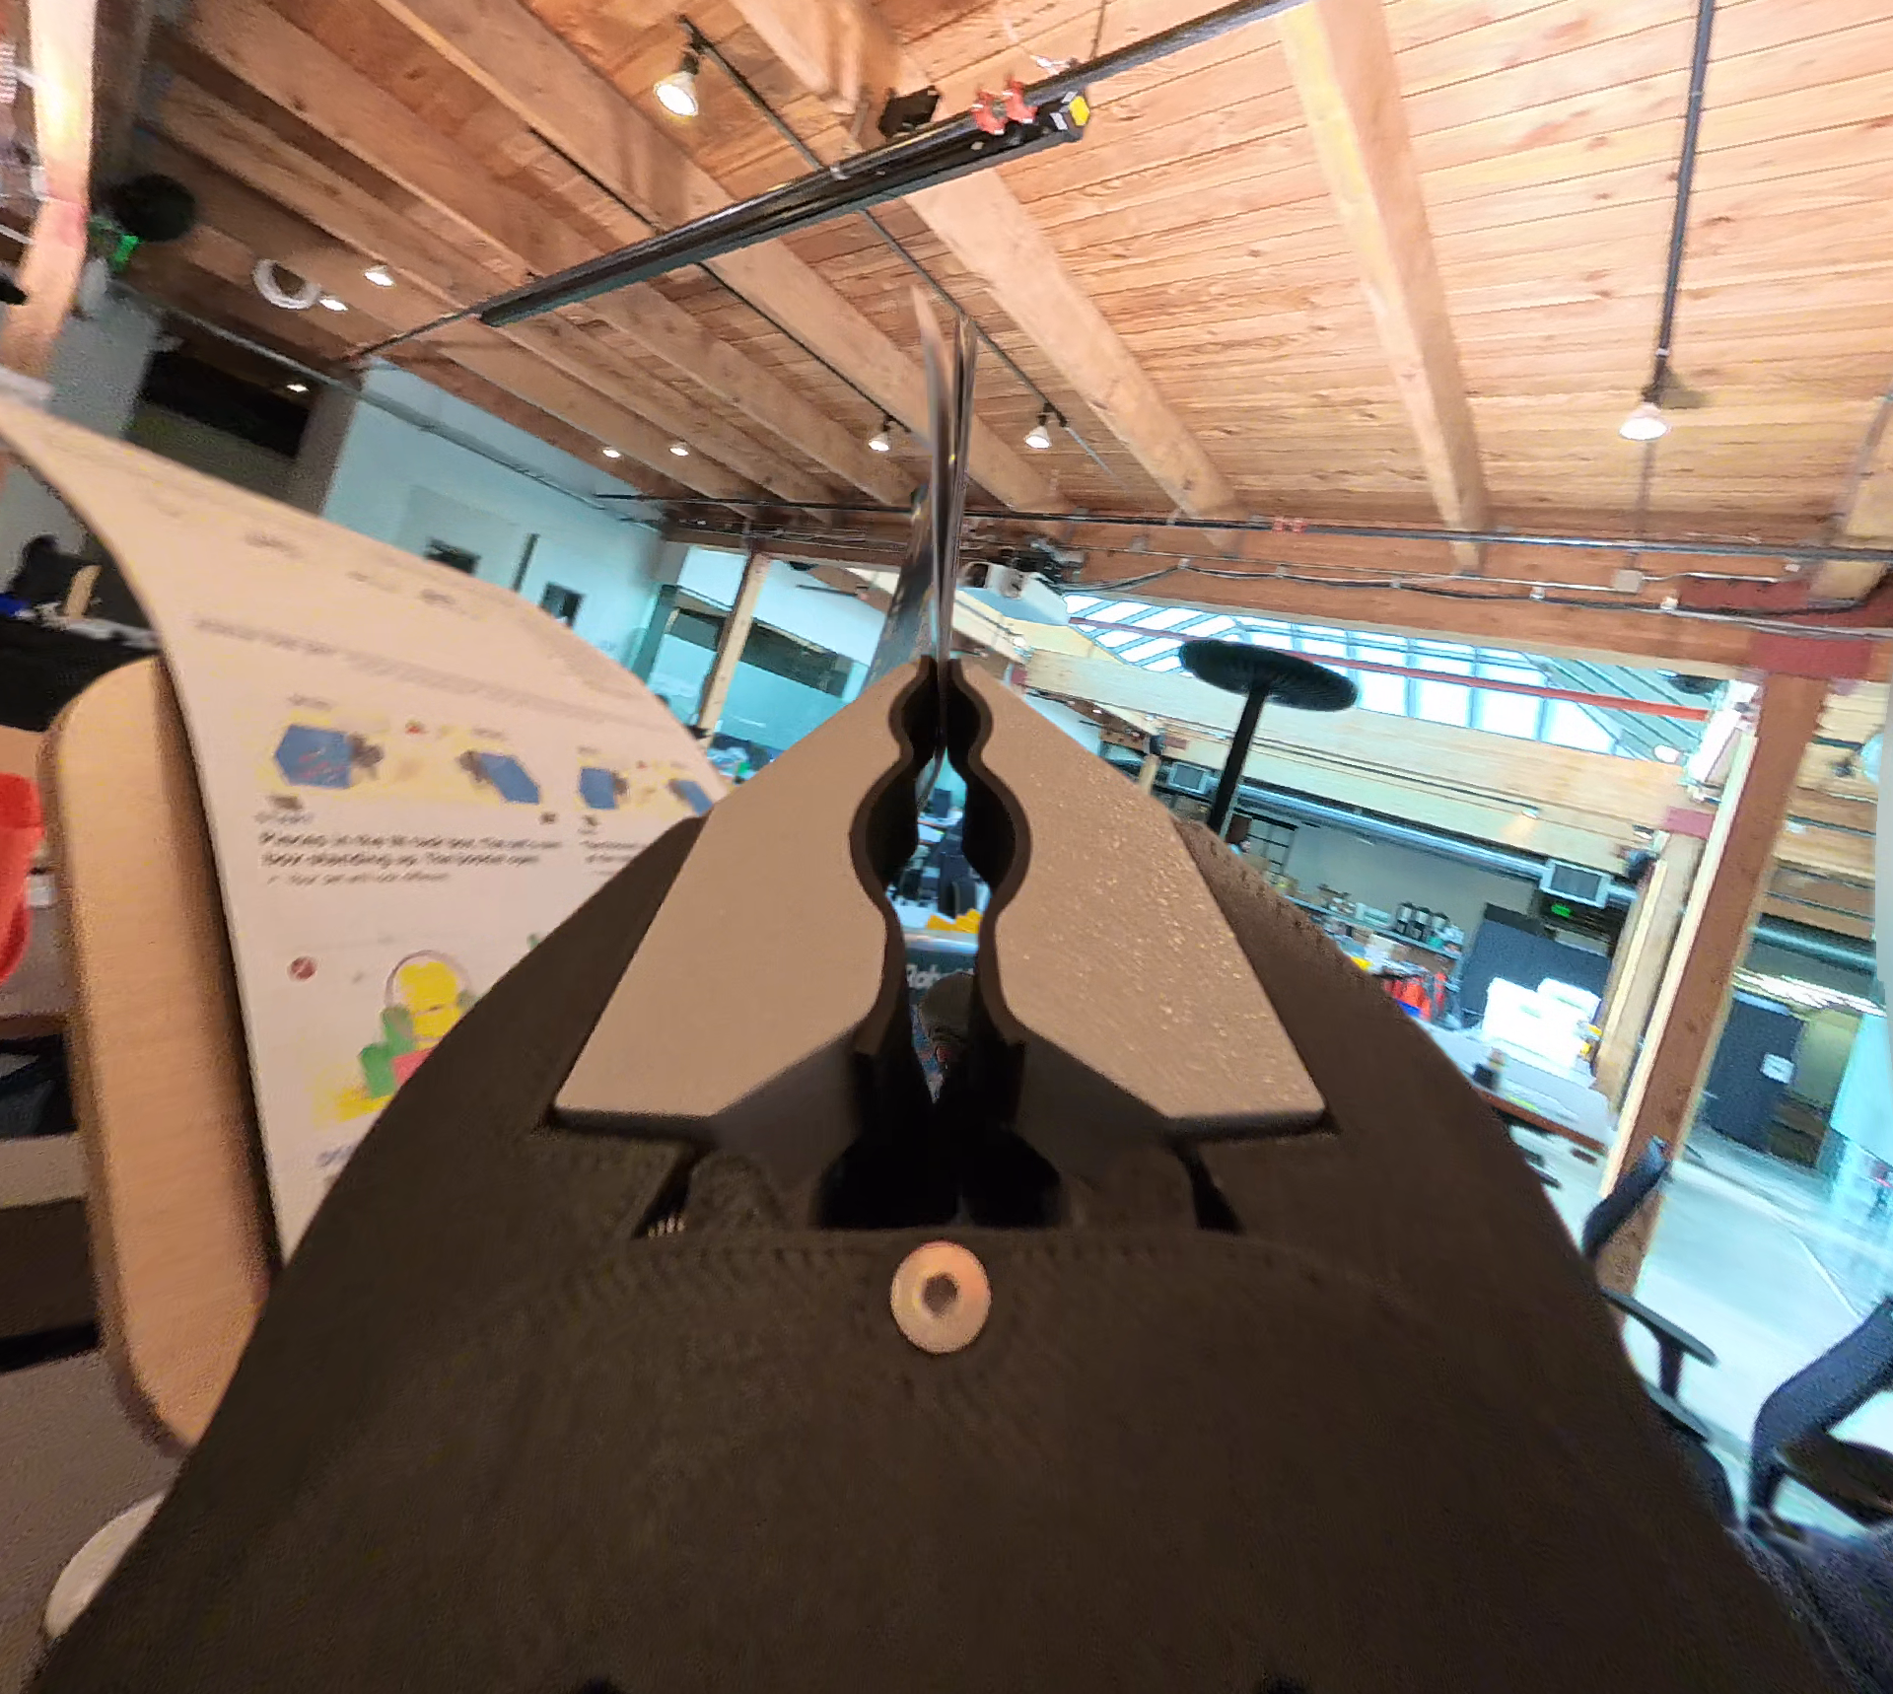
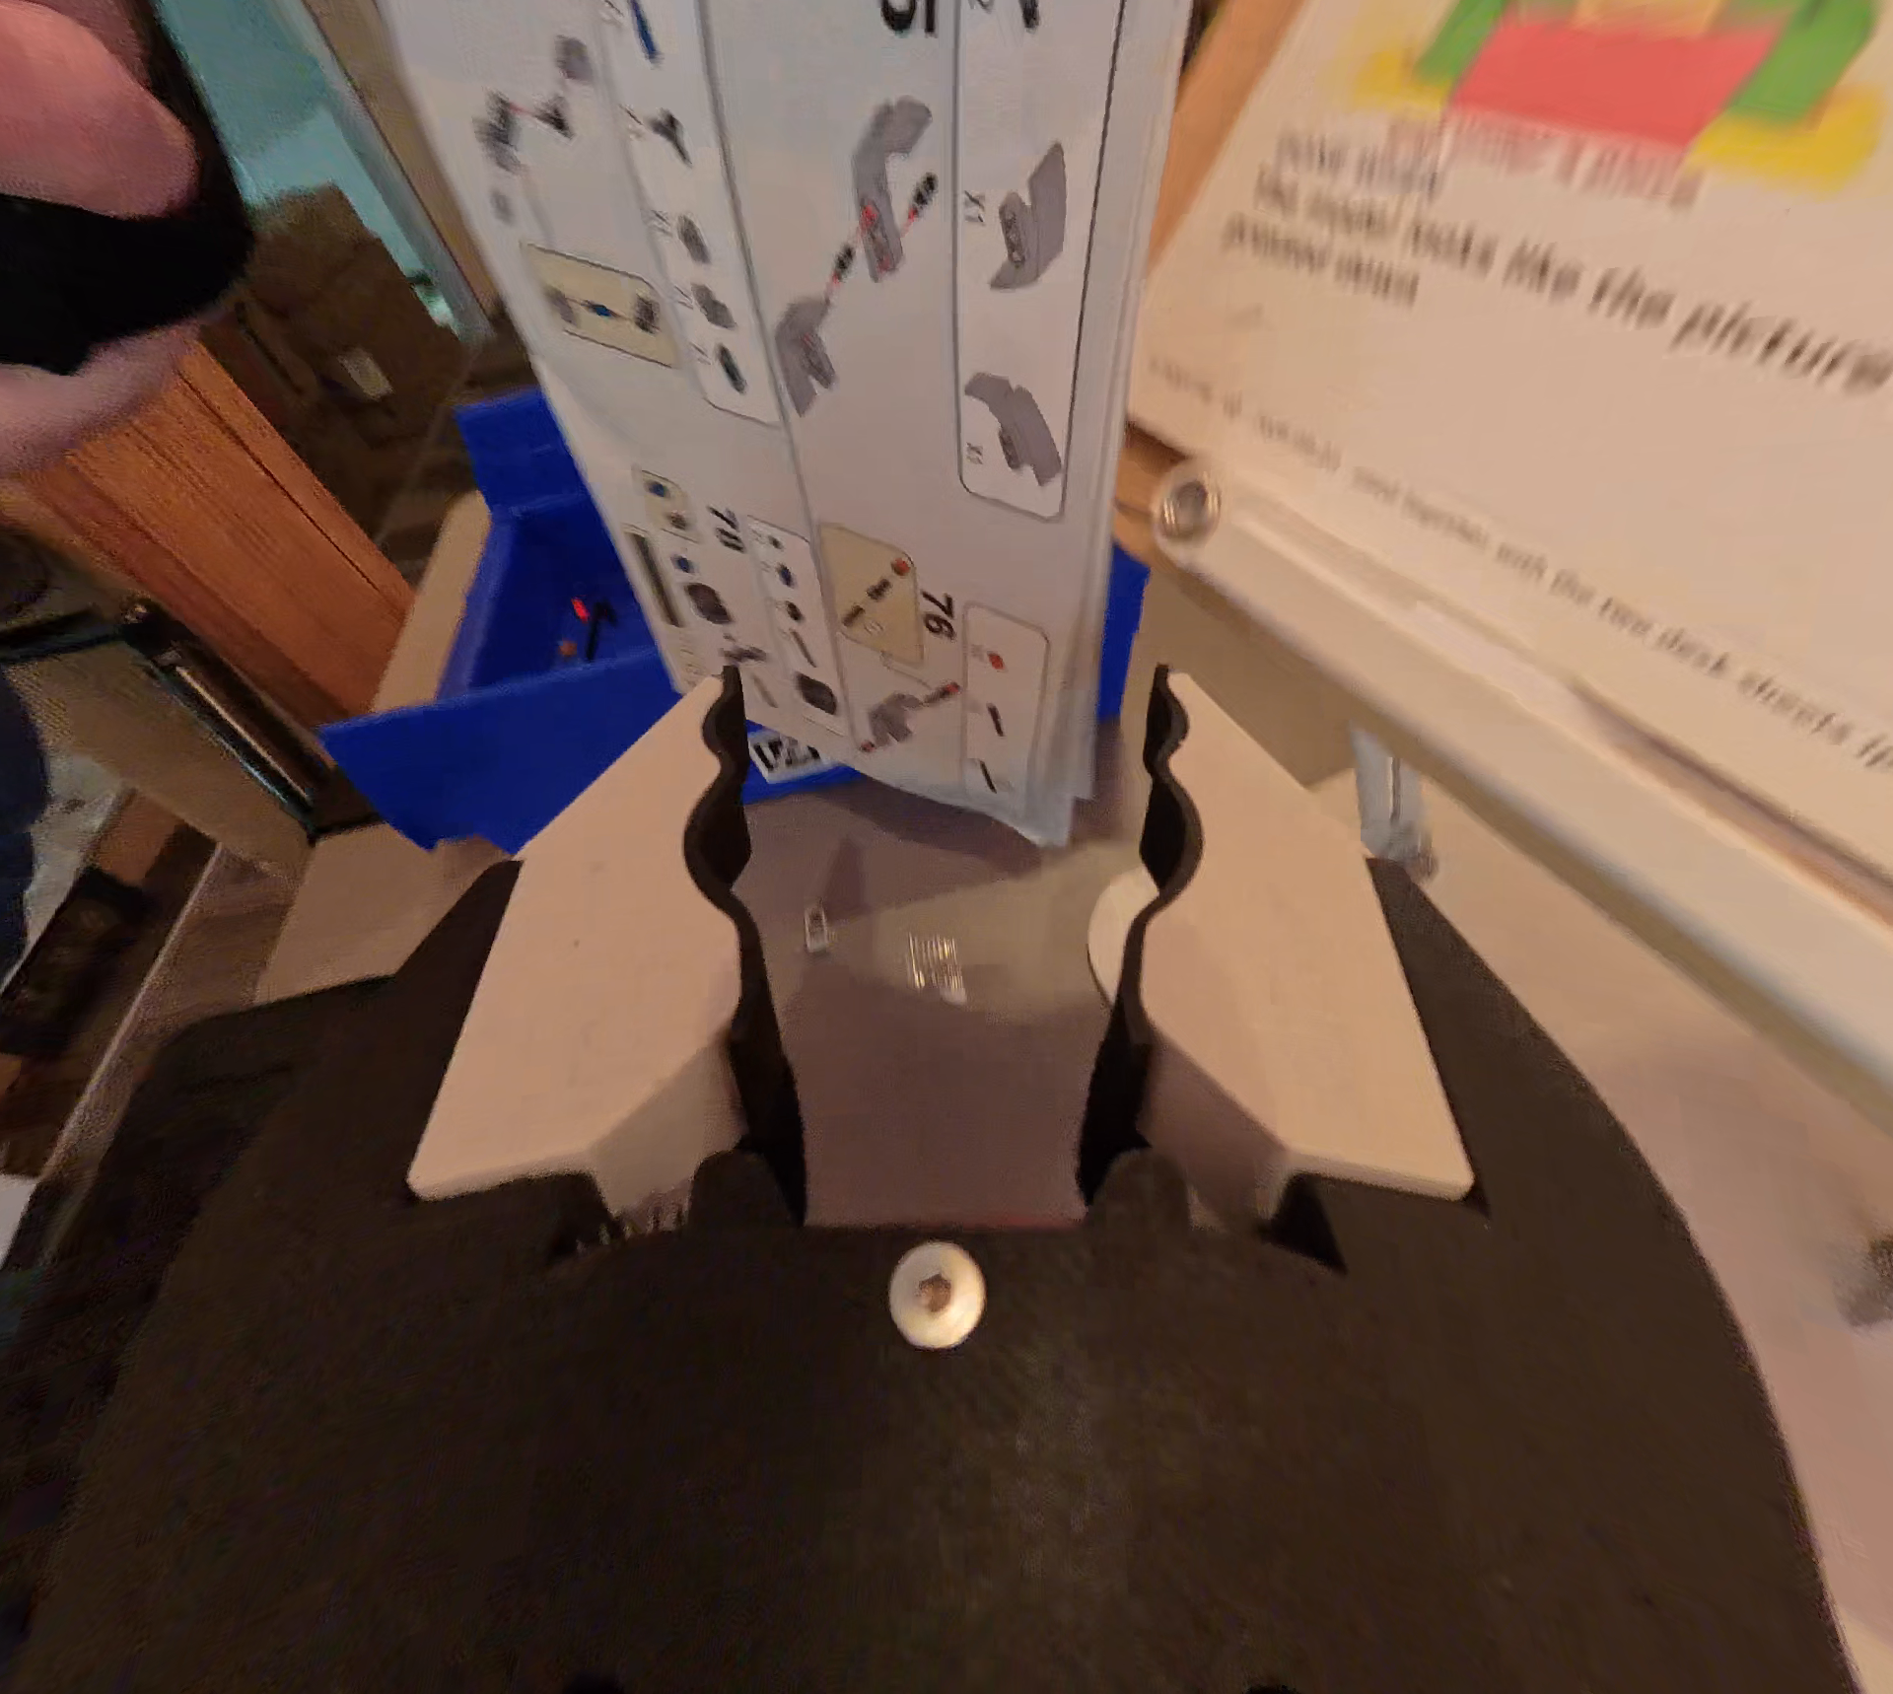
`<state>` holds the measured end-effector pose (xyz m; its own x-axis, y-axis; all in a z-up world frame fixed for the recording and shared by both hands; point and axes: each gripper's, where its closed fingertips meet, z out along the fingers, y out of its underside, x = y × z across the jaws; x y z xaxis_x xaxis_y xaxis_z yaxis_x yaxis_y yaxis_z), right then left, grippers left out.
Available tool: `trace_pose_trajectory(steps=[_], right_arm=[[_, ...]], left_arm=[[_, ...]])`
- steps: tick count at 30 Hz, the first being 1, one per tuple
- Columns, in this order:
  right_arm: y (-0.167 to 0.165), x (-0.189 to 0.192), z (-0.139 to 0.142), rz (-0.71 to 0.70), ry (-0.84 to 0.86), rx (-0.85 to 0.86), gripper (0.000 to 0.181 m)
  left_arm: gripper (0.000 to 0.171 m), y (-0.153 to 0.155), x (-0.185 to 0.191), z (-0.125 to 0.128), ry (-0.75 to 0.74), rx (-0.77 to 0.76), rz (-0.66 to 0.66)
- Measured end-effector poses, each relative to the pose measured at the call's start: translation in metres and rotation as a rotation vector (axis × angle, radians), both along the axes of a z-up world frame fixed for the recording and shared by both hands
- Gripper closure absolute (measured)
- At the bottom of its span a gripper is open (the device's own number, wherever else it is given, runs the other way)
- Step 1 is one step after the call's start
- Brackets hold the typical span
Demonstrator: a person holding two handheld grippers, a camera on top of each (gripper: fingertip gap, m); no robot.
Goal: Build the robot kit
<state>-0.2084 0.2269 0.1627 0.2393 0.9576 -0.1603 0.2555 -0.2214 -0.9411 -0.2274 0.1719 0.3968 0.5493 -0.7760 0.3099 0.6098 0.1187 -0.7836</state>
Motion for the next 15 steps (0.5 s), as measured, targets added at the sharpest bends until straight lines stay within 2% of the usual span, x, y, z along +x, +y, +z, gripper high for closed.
trace_pose_trajectory(steps=[3,5,6,7,9,10,11,13,15], right_arm=[[-0.004,0.005,0.037,0.026,0.142,0.062,0.103],[-0.003,0.008,0.052,0.022,0.186,0.093,0.095],[-0.002,0.01,0.056,0.015,0.187,0.103,0.085],[-0.007,0.011,0.062,0.051,0.206,0.101,0.093],[-0.031,0.01,0.073,0.206,0.255,0.052,0.138],[-0.038,0.014,0.077,0.264,0.254,0.022,0.168],[-0.041,0.02,0.083,0.291,0.261,0.0,0.18],[-0.033,0.036,0.095,0.281,0.222,-0.01,0.181],[-0.022,0.056,0.097,0.269,0.056,0.012,0.181]], left_arm=[[0.171,-0.021,0.004,0.025,0.009,0.05,-0.082],[0.171,-0.035,0.007,0.042,0.006,0.085,-0.126],[0.171,-0.041,0.009,0.049,0.008,0.099,-0.151],[0.171,-0.045,0.01,0.055,0.006,0.109,-0.161],[0.171,-0.048,0.011,0.063,-0.012,0.121,-0.177],[0.171,-0.046,0.009,0.065,-0.028,0.124,-0.168],[0.171,-0.042,0.003,0.067,-0.059,0.131,-0.148],[0.171,-0.035,-0.01,0.066,-0.135,0.15,-0.136],[0.171,-0.017,-0.023,0.054,-0.177,0.125,-0.037]])
